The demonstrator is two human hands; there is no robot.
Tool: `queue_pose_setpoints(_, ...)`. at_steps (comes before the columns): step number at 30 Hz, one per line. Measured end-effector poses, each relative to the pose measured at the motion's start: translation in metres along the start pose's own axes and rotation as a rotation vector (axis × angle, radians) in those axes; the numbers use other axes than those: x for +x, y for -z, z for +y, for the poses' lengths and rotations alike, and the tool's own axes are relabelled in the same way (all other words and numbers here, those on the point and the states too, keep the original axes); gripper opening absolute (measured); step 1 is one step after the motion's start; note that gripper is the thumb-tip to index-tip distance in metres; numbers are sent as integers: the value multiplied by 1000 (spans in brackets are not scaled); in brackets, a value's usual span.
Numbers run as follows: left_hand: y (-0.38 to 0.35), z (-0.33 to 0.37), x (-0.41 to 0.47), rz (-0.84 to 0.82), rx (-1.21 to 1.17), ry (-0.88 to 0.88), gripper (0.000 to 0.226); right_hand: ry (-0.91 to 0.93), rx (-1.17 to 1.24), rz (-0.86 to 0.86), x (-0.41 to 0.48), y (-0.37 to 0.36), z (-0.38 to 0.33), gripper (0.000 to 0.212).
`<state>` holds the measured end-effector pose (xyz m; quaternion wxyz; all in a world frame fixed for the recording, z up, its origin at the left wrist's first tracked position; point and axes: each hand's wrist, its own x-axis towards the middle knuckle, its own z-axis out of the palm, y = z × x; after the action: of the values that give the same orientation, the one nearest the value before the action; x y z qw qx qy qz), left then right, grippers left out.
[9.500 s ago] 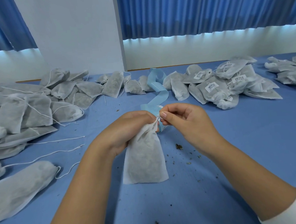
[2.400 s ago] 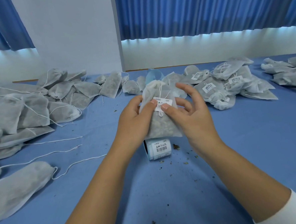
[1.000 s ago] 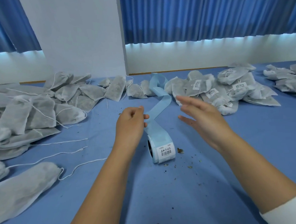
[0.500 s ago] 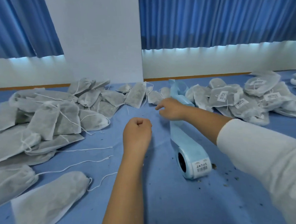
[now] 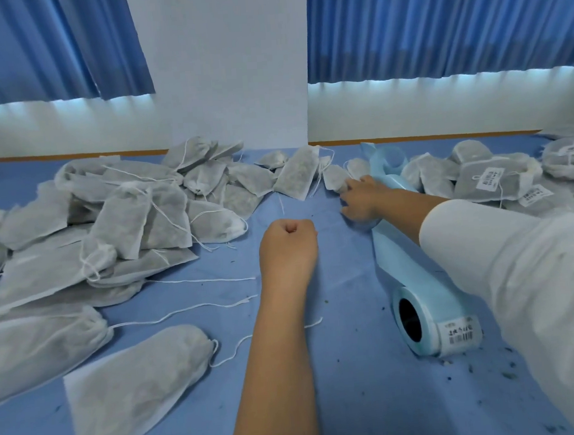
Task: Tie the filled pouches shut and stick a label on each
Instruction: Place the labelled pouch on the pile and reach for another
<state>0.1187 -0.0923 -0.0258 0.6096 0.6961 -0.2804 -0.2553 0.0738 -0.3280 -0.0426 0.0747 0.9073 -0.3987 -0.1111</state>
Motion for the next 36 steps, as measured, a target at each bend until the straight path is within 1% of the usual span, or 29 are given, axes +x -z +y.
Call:
queue_pose_setpoints(5,-2,-2,3,1,35,6,5,72,16,115,-10,4,7,48)
queue_pose_setpoints(10,-4,-3,-5,-1,103,3,11,145,-32,95,-15,4,8,42)
queue_pose_setpoints(14,1,-4,-1,25,141,9,12,108,-25,52,-8,-2,-4,40)
queue_pose_setpoints(15,3,-5,0,33,136,15,12,73,11,48,-5,-4,-5,43)
queue_pose_setpoints(17,5,-7,4,56,126,25,13,10,71,30,-1,-6,-4,54)
queue_pose_setpoints(19,6,-9,6,69,123,31,11,4,122,69,-2,-5,-3,60)
queue_pose_setpoints(20,6,-9,6,70,121,28,11,15,156,112,-4,-3,-3,56)
queue_pose_setpoints(22,5,-10,7,62,126,14,12,66,250,201,-13,5,-4,39)
queue_pose_setpoints(24,4,-10,8,41,139,4,13,110,423,298,-26,17,-7,26)
queue_pose_setpoints(26,2,-7,6,14,31,45,19,152,624,342,-52,34,-10,27)
queue_pose_setpoints(28,2,-1,5,-27,-217,178,26,263,760,359,-84,47,-18,30)
queue_pose_setpoints(30,4,6,0,-107,-448,303,40,395,765,362,-120,55,-25,31)
queue_pose_setpoints(31,6,7,0,-133,-507,332,49,445,772,338,-138,56,-29,32)
queue_pose_setpoints(32,9,6,0,-143,-515,336,53,478,799,303,-155,56,-32,32)
queue_pose_setpoints(33,11,6,1,-139,-496,327,52,509,827,272,-169,54,-35,33)
queue_pose_setpoints(36,12,5,-2,-51,-416,285,32,561,816,190,-199,45,-39,39)
